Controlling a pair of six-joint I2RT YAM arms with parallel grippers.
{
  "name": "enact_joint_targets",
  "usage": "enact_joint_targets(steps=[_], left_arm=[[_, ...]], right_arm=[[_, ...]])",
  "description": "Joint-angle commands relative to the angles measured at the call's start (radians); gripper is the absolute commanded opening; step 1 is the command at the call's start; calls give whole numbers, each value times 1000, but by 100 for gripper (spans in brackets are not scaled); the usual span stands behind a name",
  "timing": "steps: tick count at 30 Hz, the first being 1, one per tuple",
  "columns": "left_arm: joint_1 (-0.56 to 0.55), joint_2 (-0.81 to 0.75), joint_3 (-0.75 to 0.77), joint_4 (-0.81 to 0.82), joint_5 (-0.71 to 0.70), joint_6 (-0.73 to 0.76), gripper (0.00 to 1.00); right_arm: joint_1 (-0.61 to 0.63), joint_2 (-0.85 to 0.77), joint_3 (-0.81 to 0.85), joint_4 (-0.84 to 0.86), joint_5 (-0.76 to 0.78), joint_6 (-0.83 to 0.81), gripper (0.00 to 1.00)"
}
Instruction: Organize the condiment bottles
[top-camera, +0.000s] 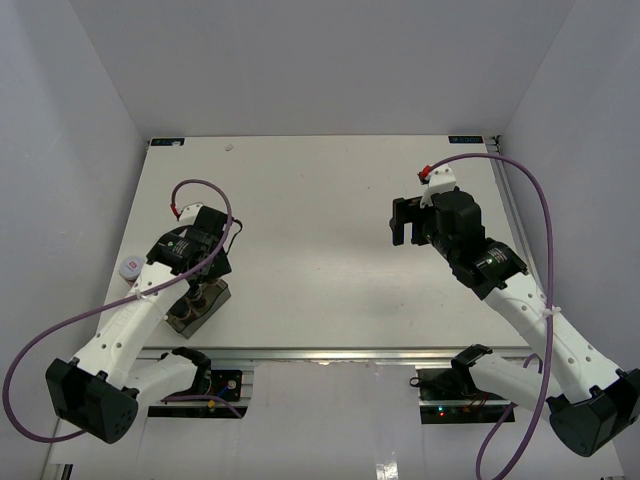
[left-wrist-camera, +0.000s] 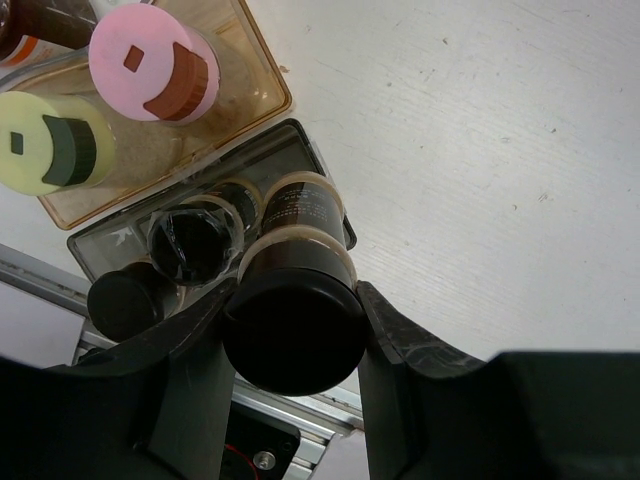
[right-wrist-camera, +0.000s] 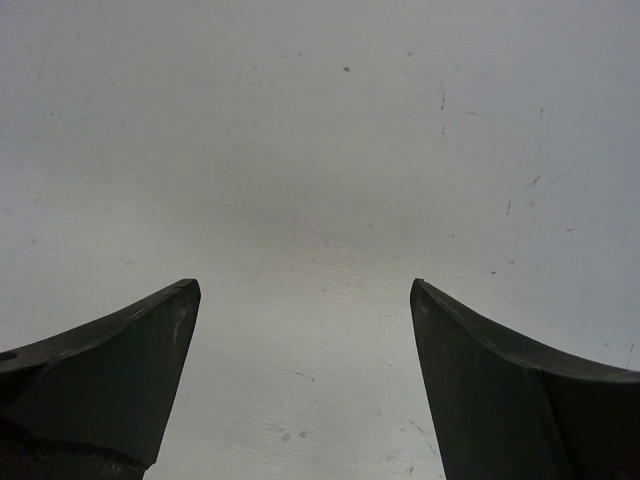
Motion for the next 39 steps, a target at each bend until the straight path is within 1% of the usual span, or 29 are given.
enact_joint_targets(steps=[1,3,5,9,14,16,22,28,33,39], left_arm=[[25,-8,-19,54,45,-19,0],[27,-27,-41,82,72,-38,0],[28,-36,-53,86,67,-69,0],[27,-38,-48,36,0,-128,0],[31,-23,-43,-34,-79,-245,0],[32,-15,-44,-47,-89,-271,0],[45,-7,-67,-24,-82,-284,0],[53,4,-98,64,-49,-252,0],[55,25,-110,103,-48,-236,6],[60,49,-120,128,-51,-219,17]], right_arm=[[2,-8,22,42,0,-6,92],[2,-13,17,44,2,-7,92],[1,-16,13,46,4,-7,93],[2,-16,7,54,1,-8,93],[0,-13,3,60,1,-10,93],[2,-11,3,59,1,-9,93],[0,-7,8,60,1,-10,93],[0,-5,9,60,4,-11,93],[2,1,7,60,1,-11,93],[0,-8,0,66,3,-12,93]])
